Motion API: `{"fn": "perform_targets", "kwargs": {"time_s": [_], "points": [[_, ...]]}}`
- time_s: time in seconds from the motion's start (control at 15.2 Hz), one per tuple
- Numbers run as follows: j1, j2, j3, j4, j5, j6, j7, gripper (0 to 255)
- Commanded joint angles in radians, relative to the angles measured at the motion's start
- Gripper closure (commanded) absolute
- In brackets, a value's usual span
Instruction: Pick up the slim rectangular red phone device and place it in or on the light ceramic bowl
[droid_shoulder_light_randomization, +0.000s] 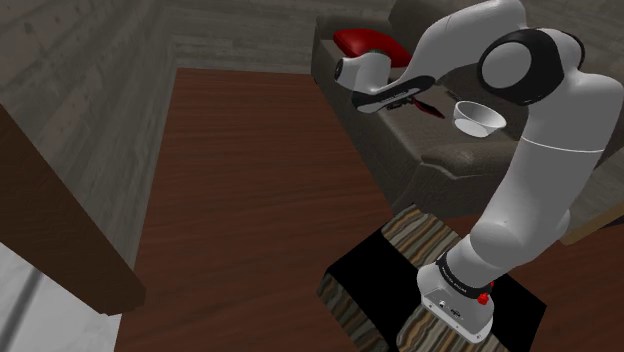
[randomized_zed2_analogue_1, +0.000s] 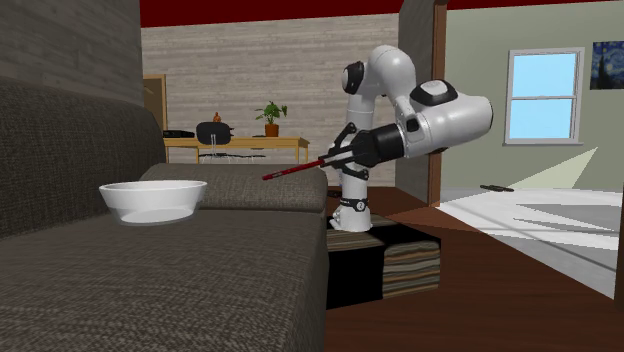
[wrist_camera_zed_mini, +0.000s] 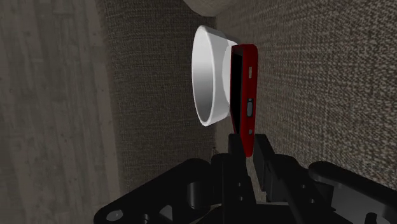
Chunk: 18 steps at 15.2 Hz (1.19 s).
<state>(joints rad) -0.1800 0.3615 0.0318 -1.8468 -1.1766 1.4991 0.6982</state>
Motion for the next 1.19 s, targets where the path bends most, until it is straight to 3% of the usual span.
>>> {"fn": "perform_targets", "kwargs": {"time_s": [0.0, 0.2, 1.12], "points": [[0.000, -0.017, 0.000, 0.002, -0.001, -0.007, -0.018, 255], [0.001, -0.034, 0.000, 0.009, -0.001, -0.017, -0.039, 255], [-0.210, -0.049, -0.147, -0.025, -0.159, 0.288, -0.116, 255]]}}
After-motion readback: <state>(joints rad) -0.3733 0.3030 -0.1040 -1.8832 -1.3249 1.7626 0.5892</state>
